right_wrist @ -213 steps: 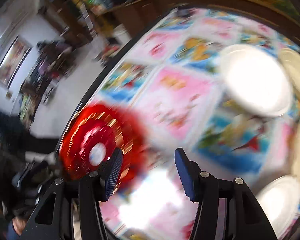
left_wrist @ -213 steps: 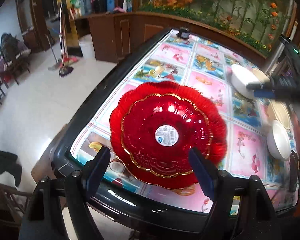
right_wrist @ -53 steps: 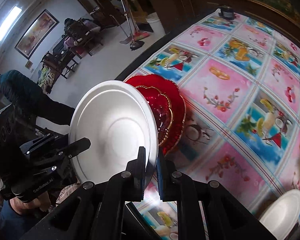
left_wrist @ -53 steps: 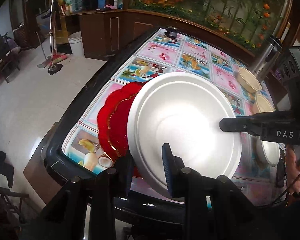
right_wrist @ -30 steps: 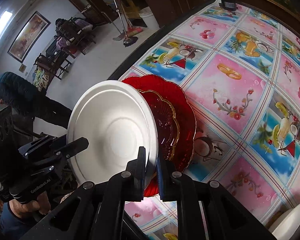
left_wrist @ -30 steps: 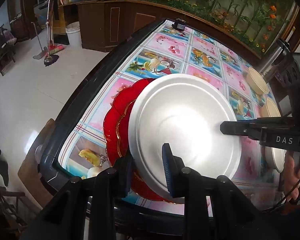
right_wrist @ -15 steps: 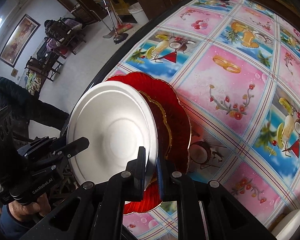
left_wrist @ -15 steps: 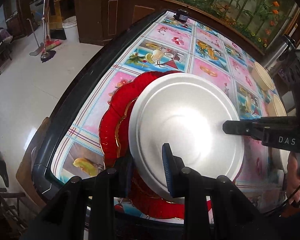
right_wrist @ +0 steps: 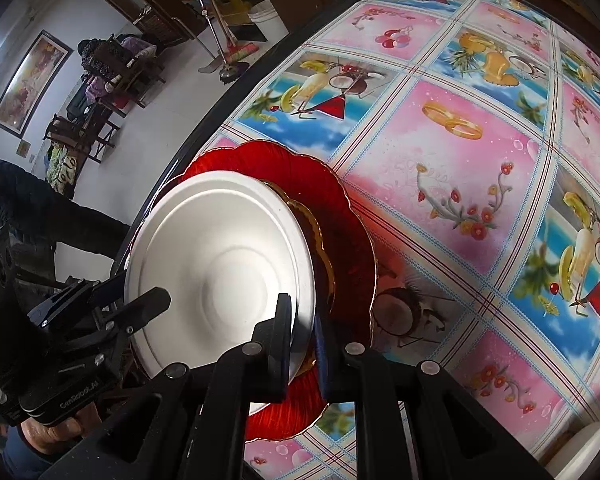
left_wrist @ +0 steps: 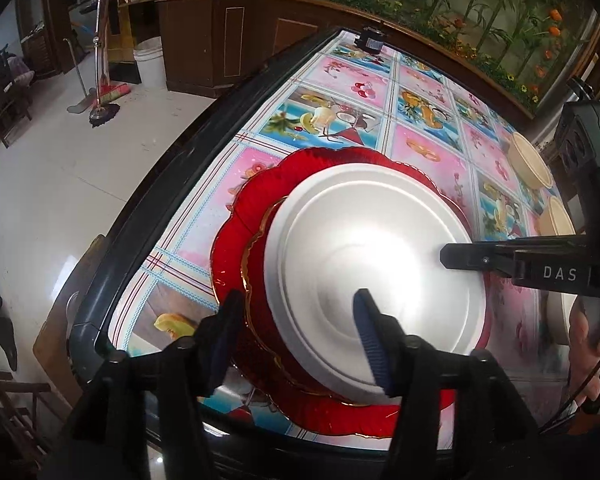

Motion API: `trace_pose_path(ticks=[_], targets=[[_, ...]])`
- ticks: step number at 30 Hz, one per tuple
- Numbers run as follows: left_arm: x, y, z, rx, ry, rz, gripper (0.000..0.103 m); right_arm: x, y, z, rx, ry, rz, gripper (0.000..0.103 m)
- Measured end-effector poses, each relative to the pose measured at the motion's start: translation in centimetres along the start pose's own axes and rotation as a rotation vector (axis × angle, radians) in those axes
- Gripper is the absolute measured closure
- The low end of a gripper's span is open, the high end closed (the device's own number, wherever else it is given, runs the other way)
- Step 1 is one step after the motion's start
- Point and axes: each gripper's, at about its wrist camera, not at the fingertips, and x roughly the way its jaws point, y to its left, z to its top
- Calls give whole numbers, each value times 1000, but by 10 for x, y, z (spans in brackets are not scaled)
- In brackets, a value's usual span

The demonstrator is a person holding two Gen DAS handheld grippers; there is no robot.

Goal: Organize plates and bowls
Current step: 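Lower the white foam plate onto the red plates and open the right tool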

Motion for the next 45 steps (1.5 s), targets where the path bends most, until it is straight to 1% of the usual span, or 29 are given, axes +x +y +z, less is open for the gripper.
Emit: trace_pose_path(ticks=[2,4,5,6,7,9,19,26,32,38,45], targets=[[-4,0,-1,-9,-7,-7,39,-1,-2,0,6,2,-6,90],[-9,-2,-2,-11,-18,-7,35,-5,-4,-2,13,-5,-11,85],[-11,-3,-2,-11,-23,-3,31,-8,-5,-3,11,-11,-12,84],[-14,-4,-4,-10,-30,2,29,-12,-6,-4,10,-20,-16,78],[-17,-5,-5,-9,-38,6,29,-15,-6,-5,11,-29,-21,70],[-22,-6,-7,-11,-49,9,29,-21,-8,-7,16,-45,-8,66],[-44,-15,-21,-31,-90,31,29,-51,-10,-20,26,-108,12,66],[-60,-27,-31,-33,-123,34,29,-70,-22,-37,65,-124,39,64],[-71,-39,-39,-26,-145,33,29,-79,-33,-53,83,-123,46,64],[-75,-59,-45,0,-148,18,29,-89,-45,-73,106,-123,48,64],[-70,-91,-55,66,-129,-1,29,-97,-64,-93,140,-116,45,63]])
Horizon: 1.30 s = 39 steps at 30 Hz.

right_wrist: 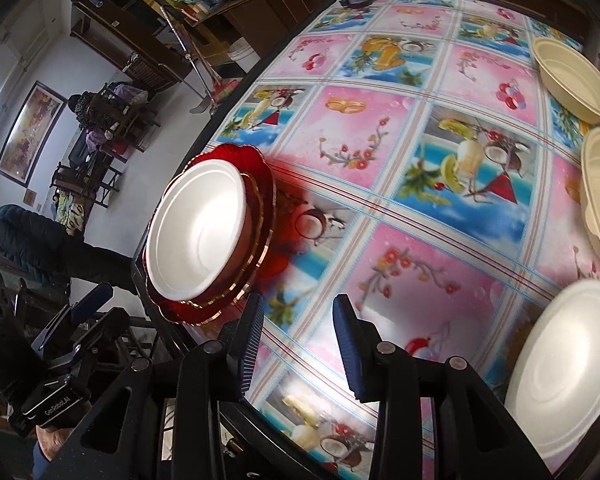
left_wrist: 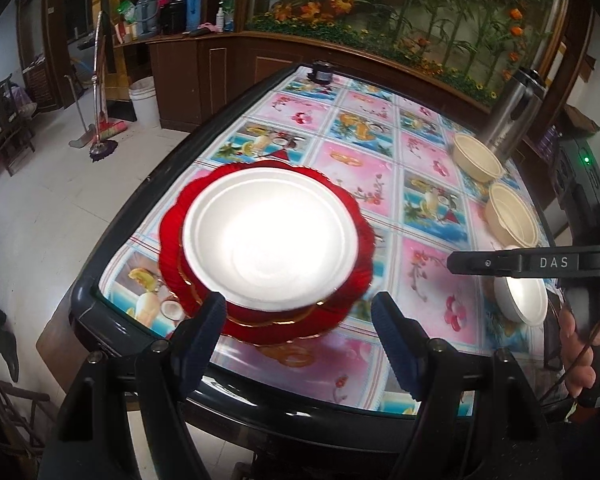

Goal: Organize plates and bowls
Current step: 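Lower the white foam plate onto the red plates and open the right tool, then move the right tool to the second white foam plate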

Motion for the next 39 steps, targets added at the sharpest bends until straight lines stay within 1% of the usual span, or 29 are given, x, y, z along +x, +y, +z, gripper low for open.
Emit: trace_pose_path(ticks=[8,26,39], targets=[[5,-22,-7,43,24,-20,29,-3,-17,-14,25,16,-6,63],[12,-41,-8,68,38,-41,29,-30,-53,-20,103,-20,-34,64],[22,-56,-10,75,56,-62,29,-53,-92,-20,176,-55,-81,64]])
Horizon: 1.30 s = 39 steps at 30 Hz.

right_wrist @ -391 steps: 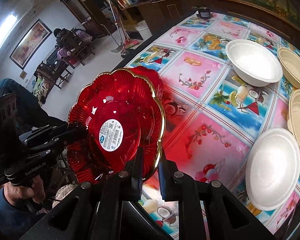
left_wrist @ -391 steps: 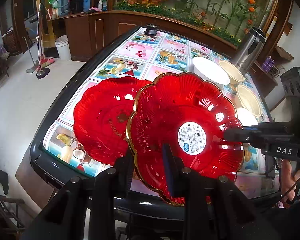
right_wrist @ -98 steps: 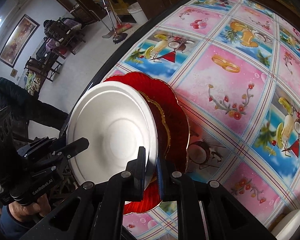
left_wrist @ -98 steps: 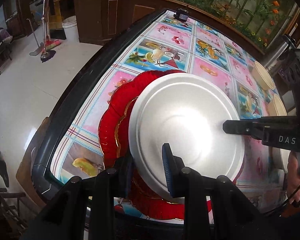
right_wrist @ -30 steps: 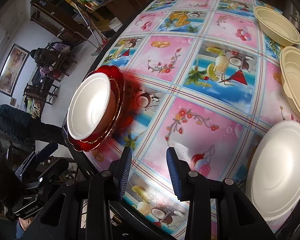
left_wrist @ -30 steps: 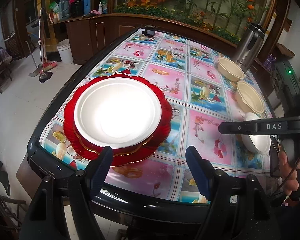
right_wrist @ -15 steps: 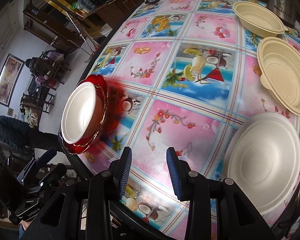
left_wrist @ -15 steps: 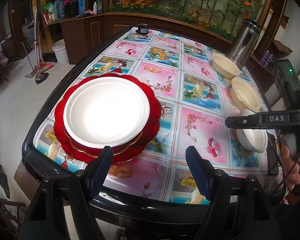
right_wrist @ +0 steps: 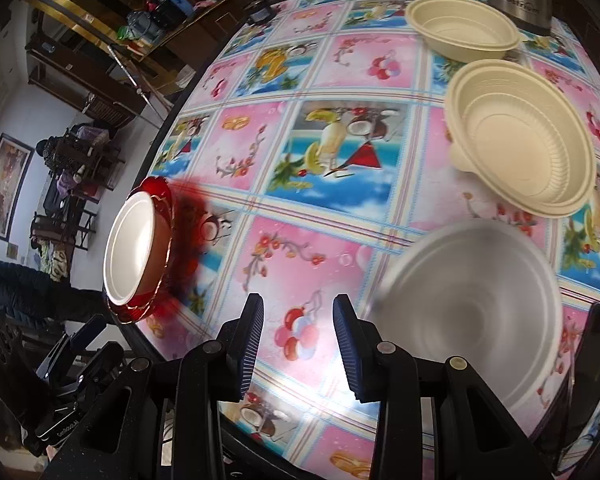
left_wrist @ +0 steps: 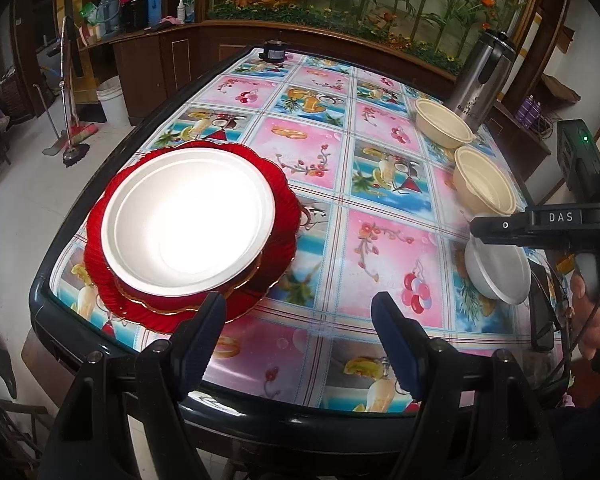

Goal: Organize plates and bowls
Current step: 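Move the right tool to the second white foam plate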

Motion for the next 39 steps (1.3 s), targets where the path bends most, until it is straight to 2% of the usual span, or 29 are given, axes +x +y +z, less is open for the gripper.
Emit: trace_pose_path(ticks=[17,39], targets=[[17,-31,-1,28,27,-39,29,-28,-56,0,83,-37,-54,64],[20,-44,-3,41,39,-42,29,-41,-81,-3,119,-54,-71,64]])
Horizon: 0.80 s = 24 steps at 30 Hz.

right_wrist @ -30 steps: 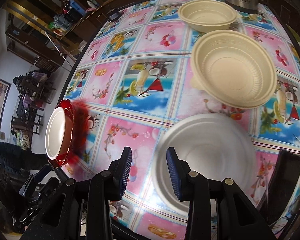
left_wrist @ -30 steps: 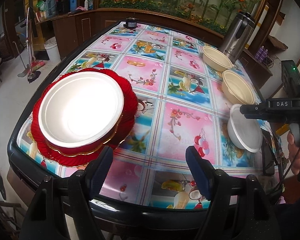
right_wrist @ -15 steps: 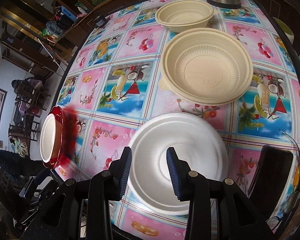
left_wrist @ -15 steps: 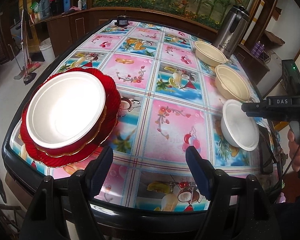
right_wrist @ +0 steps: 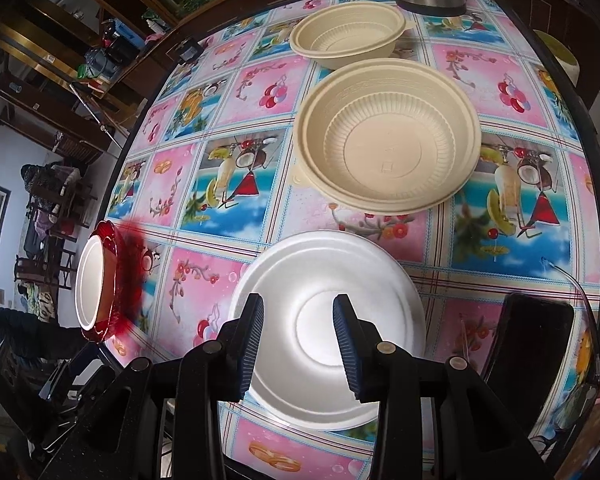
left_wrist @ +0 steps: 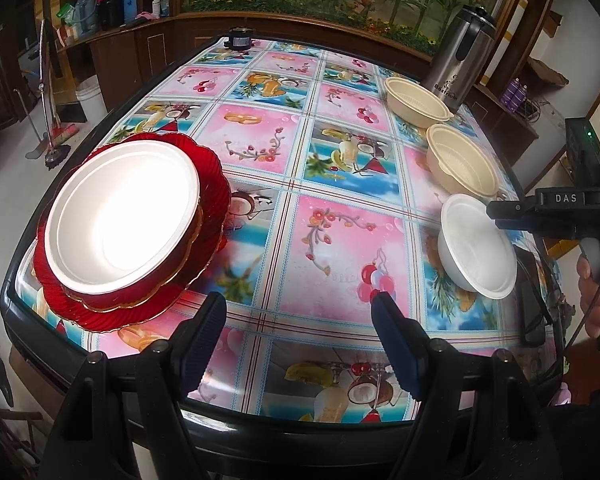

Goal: Organize plates and bowls
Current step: 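Move the right tool to the second white foam plate, then grasp the second white foam plate rim with the right tool and lift it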

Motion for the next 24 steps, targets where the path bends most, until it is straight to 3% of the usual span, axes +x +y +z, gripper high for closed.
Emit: trace_pose_path(ticks=[24], targets=[[4,-3,0,8,14,-2,29,-4,-19,7,43,-19,-20,64]])
